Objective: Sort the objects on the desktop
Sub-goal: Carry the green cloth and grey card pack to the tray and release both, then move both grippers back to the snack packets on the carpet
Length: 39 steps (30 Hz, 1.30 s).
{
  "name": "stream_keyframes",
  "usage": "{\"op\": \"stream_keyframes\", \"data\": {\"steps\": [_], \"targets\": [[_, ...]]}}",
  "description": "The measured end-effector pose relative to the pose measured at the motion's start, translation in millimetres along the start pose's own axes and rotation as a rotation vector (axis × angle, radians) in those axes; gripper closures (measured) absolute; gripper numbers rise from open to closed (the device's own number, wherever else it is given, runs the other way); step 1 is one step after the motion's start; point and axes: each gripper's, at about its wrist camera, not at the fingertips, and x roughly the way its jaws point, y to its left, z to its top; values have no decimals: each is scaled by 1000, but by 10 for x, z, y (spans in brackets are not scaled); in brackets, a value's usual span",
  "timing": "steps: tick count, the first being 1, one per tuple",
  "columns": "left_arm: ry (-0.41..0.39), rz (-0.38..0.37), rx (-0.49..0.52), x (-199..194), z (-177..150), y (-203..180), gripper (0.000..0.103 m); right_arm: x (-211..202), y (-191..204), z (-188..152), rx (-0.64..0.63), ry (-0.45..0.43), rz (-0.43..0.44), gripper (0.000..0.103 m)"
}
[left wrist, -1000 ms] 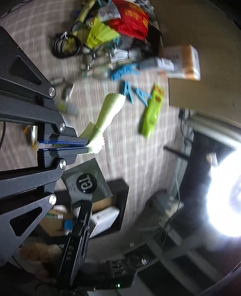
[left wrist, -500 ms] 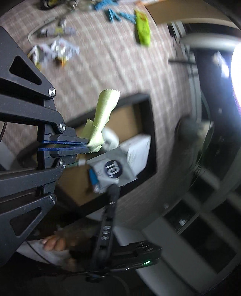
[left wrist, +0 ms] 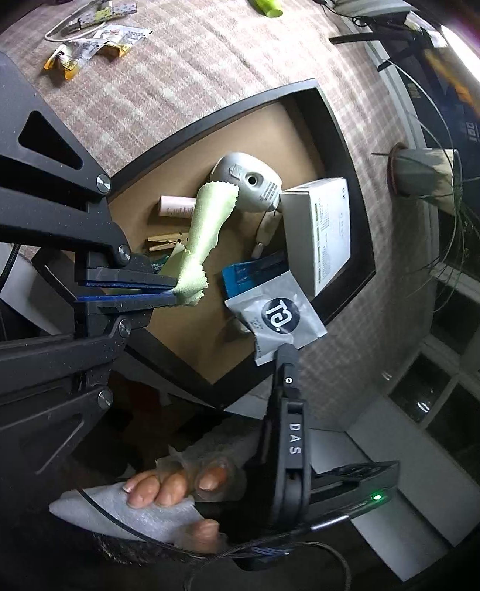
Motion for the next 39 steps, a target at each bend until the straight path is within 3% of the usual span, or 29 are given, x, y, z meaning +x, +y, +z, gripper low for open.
{"op": "stream_keyframes", "data": {"steps": [3,5,6,7,8,13,22,28,34,39], "targets": [[11,3,8,21,2,-24,101,21,7,7,-7,8,-6,101],[25,2,2,42,7,-27,83,51,21,6,-15,28,-15,98],[21,0,-1,44,13,-22,69,59,26,-8,-10,35,-22,95],[12,3,1,30,7,-25,67,66,32,-13,-8,39,-21,88],[5,16,8,13,1,-33,67,71,46,-13,-9,37,-17,84],[-20,42,-10,-71,-6,26,67,105,191,-12,-45,52,11,84],[-50,107,-142,-240,-78,483,67,309,665,-25,-156,108,58,84],[-77,160,-295,-395,-278,942,67,570,1246,-47,-312,175,103,83],[-138,242,-500,-631,-575,1370,67,1016,1973,-127,-521,299,156,79],[-179,287,-704,-743,-886,1640,64,1381,2526,-320,-683,436,193,69]]}}
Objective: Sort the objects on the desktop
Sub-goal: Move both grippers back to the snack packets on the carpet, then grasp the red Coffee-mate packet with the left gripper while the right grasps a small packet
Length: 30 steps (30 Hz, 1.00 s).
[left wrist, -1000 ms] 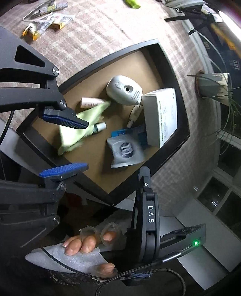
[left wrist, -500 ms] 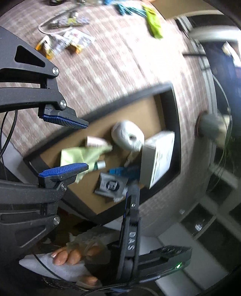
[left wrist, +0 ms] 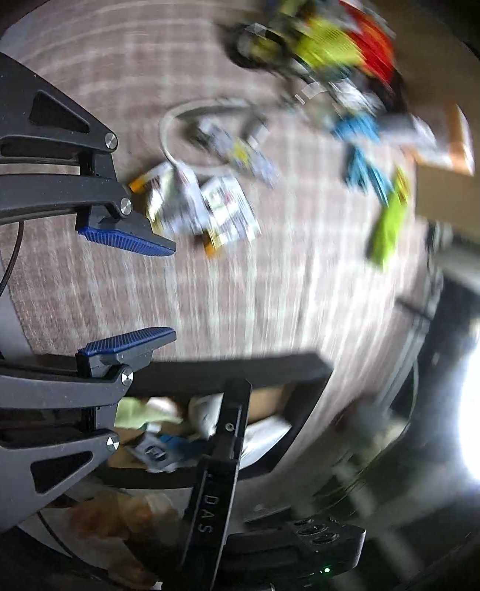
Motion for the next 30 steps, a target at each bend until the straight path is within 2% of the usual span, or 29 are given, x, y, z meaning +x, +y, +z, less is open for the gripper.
{"op": "stream_keyframes", "data": {"steps": [3,5,11,14,22,25,28,30], "targets": [[-18,42,-85,0,-78,197,61,259,221,111,-68,63,9,66],[-22,53,-130,21,-125,286,51,401,306,158,-86,106,31,63],[-44,97,-210,149,-187,380,49,772,485,301,-95,177,22,62],[-52,127,-216,227,-191,356,49,882,551,344,-101,205,-9,62],[-57,192,-213,424,-185,335,48,1056,741,376,-183,211,-79,62],[-76,239,-200,469,-156,317,48,1135,785,381,-205,221,-113,62],[-82,251,-201,514,-156,334,52,1195,790,366,-206,231,-122,62],[-77,267,-198,541,-171,363,59,1217,800,355,-215,223,-124,61]]}}
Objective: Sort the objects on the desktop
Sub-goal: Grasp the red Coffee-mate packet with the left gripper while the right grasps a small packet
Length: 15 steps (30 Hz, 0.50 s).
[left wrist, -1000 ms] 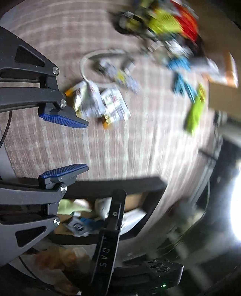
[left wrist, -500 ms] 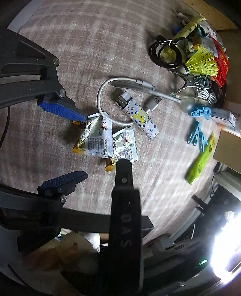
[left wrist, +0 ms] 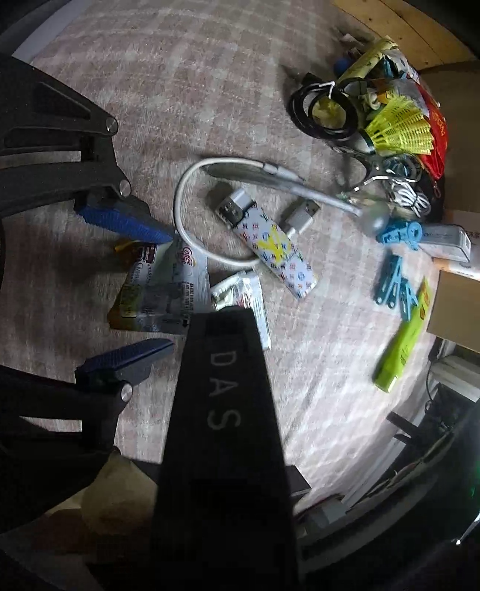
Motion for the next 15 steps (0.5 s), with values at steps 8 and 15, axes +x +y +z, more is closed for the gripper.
{"op": "stream_keyframes", "data": {"steps": [8,15], "targets": [[5,-18,-32,58,-8,210,80,46,271,44,-96,-17,-113,59],[3,-35,-52,87,-5,304,91,-14,107,21,-89,-48,-113,100]]}}
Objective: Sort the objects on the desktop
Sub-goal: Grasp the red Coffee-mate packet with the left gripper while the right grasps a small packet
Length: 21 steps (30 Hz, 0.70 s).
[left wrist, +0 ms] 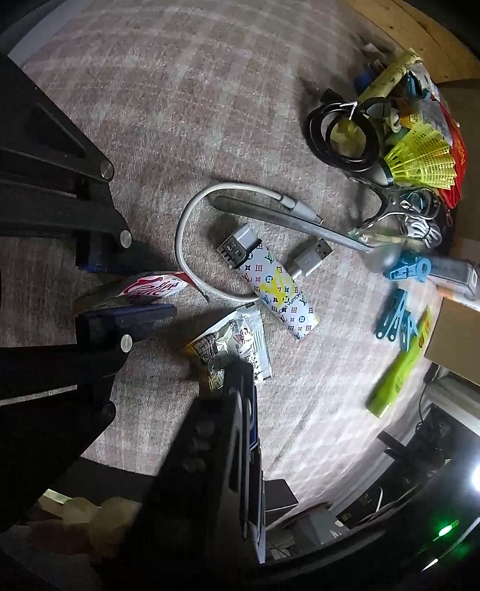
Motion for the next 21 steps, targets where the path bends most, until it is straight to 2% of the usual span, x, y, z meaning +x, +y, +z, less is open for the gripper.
{"op": "stream_keyframes", "data": {"steps": [5,6,11,21], "targets": [[-4,-3,6,-8,-36,-1,92,-70,-223,-42,62,-3,75,102],[-4,-8,10,-52,-154,-17,92,-95,-256,-51,69,-10,80,102],[-18,-21,24,-206,-82,-69,92,-274,-453,-69,106,-41,119,102],[-47,-81,81,-466,-89,-337,92,-754,-831,-152,140,-126,138,102]]}}
